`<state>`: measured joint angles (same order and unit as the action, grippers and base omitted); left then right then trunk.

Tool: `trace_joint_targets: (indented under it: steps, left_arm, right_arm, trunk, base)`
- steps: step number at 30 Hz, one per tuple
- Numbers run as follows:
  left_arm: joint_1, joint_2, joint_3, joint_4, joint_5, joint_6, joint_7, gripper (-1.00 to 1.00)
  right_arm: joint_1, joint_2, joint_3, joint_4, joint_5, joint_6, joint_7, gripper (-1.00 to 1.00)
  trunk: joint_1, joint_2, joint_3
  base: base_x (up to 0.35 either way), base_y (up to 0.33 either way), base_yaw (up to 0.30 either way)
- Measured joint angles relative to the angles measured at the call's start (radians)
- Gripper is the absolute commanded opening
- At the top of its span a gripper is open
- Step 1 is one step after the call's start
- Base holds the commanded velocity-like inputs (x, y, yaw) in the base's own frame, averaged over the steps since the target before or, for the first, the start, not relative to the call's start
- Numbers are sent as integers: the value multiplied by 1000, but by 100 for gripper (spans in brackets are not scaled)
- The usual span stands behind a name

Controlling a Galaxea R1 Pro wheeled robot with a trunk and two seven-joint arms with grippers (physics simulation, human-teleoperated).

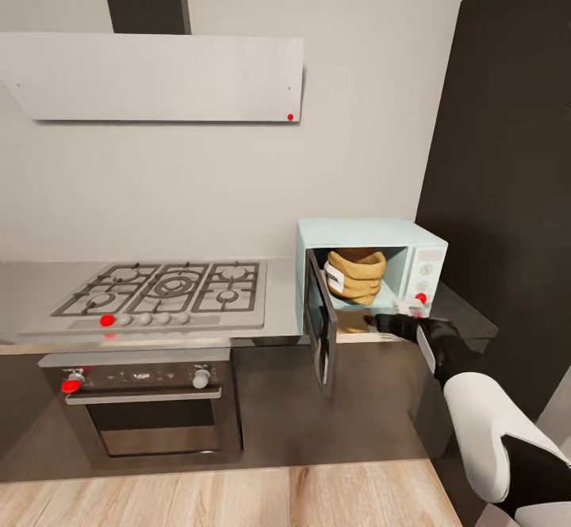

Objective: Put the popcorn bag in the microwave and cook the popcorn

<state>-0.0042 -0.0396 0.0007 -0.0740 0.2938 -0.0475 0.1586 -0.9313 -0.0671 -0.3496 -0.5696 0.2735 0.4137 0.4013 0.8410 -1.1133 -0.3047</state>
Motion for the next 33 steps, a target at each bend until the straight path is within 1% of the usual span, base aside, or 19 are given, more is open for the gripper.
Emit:
trace_joint_targets:
  steps: [2,3,5,8,11,13,16,17,19,20,22,24,25,27,33]
  left_arm:
    - [0,0,-1,0,0,0,0,100]
    - [0,0,-1,0,-1,0,0,100]
    - [0,0,-1,0,0,0,0,100]
    - [0,0,-1,0,0,0,0,100]
    - [0,0,-1,0,0,0,0,100]
    - [0,0,-1,0,0,0,0,100]
    - [0,0,-1,0,0,0,0,100]
    - [0,0,-2,0,0,0,0,100]
    - [0,0,-2,0,0,0,0,100]
    - [0,0,-2,0,0,0,0,100]
    - [0,0,-1,0,0,0,0,100]
    - [0,0,-2,-1,0,0,0,100]
    - [0,0,-1,-1,0,0,0,100]
    - [0,0,0,-1,0,0,1,100]
    - [0,-2,-1,-1,-1,0,0,100]
  right_arm:
    - [1,6,0,-9,-6,-63,0,100]
    - [1,16,0,-18,-8,-84,0,100]
    - [1,31,-1,-29,-9,-102,-2,100]
    - [1,36,-2,-36,-9,-110,-3,100]
    - [1,37,-2,-45,-8,-133,-6,100]
    - [1,35,-2,-68,-7,-133,-7,100]
    - [1,32,-6,-108,-6,-99,-7,100]
    - [1,31,-18,-115,-7,-89,-10,100]
    - [1,37,-47,-121,-8,-94,-22,100]
    - [1,38,-54,-125,-9,-107,-28,100]
    - [1,47,-58,-135,-10,-157,-33,100]
    - [2,70,-60,-141,-7,-220,-33,100]
    - [1,78,-59,-142,-8,-236,-30,100]
    - [2,83,-59,-142,-9,-248,-22,100]
    - [2,76,-62,-141,1,-244,49,100]
  trunk:
    - [0,0,0]
    - [0,0,0]
    - [0,0,0]
    - [0,0,0]
    - [0,0,0]
    - [0,0,0]
    - [0,0,0]
    - [0,0,0]
    - [0,0,0]
    - [0,0,0]
    - [0,0,0]
    - [0,0,0]
    - [0,0,0]
    - [0,0,0]
    - [0,0,0]
  base:
    - [0,0,0]
    - [0,0,0]
    - [0,0,0]
    - [0,0,0]
    - [0,0,0]
    - [0,0,0]
    - [0,0,0]
    - [0,0,0]
    - [0,0,0]
    - [0,0,0]
    - [0,0,0]
    - [0,0,0]
    - [0,0,0]
    - [0,0,0]
    - [80,0,0]
